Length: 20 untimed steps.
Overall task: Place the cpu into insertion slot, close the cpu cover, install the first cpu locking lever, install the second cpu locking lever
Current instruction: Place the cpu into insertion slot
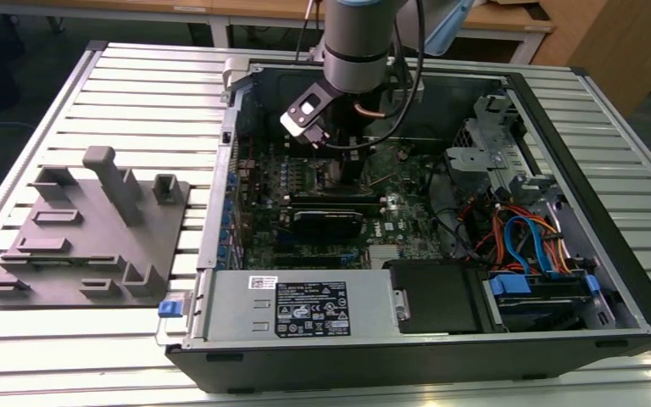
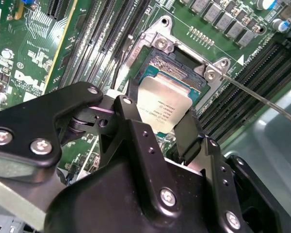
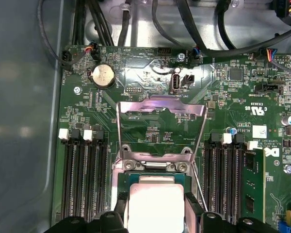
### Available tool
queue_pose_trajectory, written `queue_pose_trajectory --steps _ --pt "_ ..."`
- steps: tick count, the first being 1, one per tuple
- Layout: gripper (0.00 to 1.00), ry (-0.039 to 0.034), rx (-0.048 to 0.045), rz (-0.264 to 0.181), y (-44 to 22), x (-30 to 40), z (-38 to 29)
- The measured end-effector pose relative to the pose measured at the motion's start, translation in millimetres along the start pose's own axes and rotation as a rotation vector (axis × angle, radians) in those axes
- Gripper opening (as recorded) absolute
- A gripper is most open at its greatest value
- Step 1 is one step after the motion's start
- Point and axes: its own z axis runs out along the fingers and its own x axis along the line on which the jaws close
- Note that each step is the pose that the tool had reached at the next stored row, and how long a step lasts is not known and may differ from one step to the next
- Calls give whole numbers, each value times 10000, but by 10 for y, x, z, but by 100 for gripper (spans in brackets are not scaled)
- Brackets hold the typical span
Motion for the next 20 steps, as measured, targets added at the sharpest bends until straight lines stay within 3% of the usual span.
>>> queue_pose_trajectory --steps 4,20 --pt "54 -50 2 -1 -9 0 28" --pt "54 -48 1 -46 -46 1 79"
